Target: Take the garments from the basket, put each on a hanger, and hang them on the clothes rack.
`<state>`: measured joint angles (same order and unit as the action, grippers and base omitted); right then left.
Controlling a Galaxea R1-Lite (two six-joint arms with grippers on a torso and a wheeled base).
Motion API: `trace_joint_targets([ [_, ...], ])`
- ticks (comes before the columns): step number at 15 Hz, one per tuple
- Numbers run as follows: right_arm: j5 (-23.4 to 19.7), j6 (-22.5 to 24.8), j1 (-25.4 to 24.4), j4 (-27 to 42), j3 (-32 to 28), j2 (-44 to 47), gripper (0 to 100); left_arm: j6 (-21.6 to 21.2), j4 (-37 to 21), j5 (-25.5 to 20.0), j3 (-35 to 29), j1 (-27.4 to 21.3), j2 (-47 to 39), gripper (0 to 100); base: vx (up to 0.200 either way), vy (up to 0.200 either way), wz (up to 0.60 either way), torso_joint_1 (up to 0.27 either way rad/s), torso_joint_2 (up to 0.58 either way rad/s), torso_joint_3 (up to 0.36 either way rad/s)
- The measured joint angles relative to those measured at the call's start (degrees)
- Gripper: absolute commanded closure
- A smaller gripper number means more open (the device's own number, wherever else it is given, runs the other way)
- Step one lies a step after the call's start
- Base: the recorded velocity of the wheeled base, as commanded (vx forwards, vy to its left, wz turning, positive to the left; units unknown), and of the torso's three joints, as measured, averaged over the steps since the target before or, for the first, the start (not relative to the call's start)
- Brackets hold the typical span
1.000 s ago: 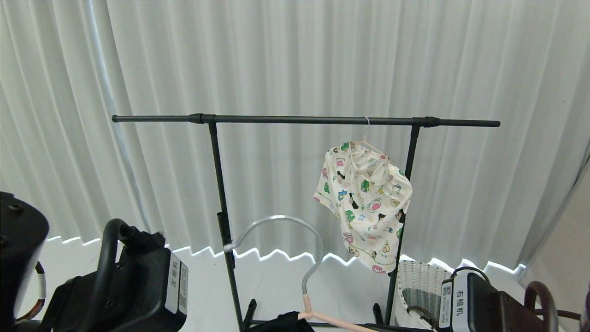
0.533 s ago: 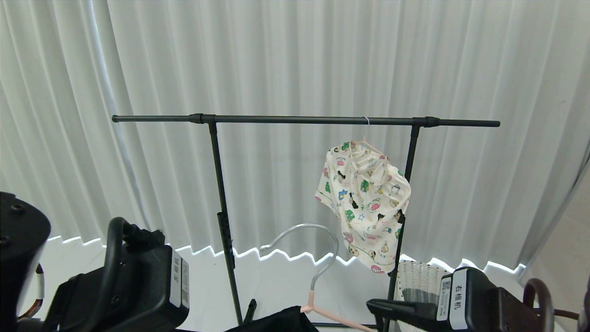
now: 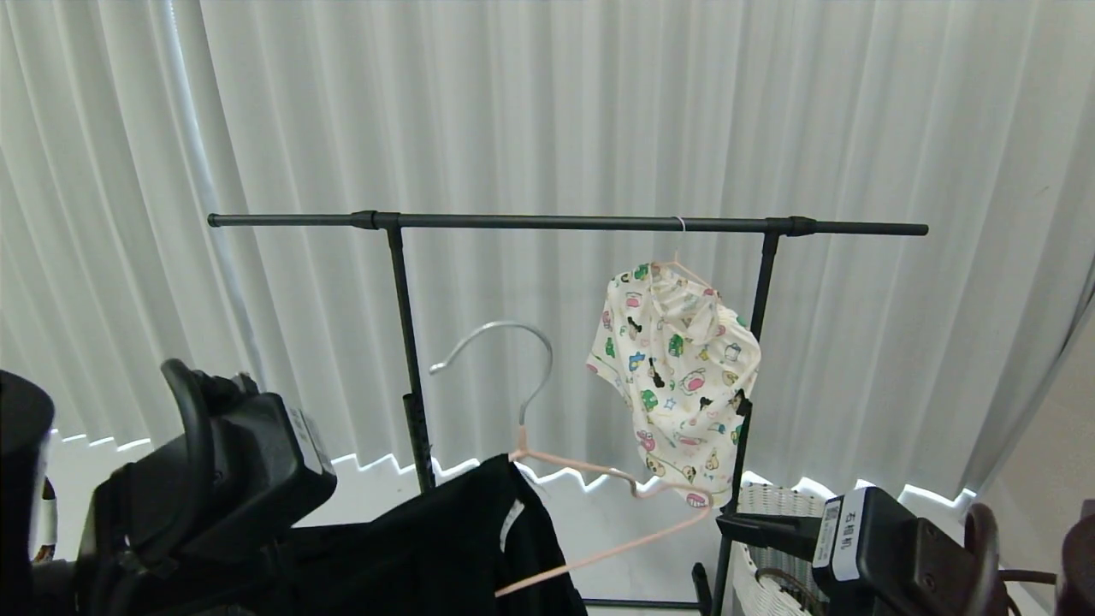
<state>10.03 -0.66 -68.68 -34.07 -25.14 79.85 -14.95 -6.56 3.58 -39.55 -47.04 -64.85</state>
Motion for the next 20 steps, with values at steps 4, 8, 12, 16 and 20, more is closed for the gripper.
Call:
trace_joint_targets([
  [4, 0.00, -5.66, 1.10, -0.02, -0.85, 2.84, 0, 0.04, 4.21, 2.88, 0.05, 0.39, 0.72, 100, 0.000, 0.000, 0.00, 0.000, 0.00, 0.000],
  [8, 0.61, -11.35, 1.21, -0.06, -4.92, 8.77, 0, -0.02, 4.33, 3.06, -0.22, 0.39, 3.04, 100, 0.000, 0.000, 0.00, 0.000, 0.00, 0.000],
  [12, 6.22, -14.23, 1.05, -0.22, -9.81, 15.80, 0, -0.02, 4.35, 3.06, -0.50, 0.38, 5.12, 100, 0.000, 0.000, 0.00, 0.000, 0.00, 0.000],
  [16, 9.95, -14.69, 0.44, -0.22, -11.91, 20.29, 0, 0.01, 5.03, 2.99, -0.52, 0.29, 6.12, 100, 0.000, 0.000, 0.00, 0.000, 0.00, 0.000],
  [20, 15.60, -14.06, 3.15, -0.13, -11.22, 21.55, 0, 0.11, 5.36, 3.99, 1.13, 1.45, 6.70, 100, 0.000, 0.000, 0.00, 0.000, 0.00, 0.000],
])
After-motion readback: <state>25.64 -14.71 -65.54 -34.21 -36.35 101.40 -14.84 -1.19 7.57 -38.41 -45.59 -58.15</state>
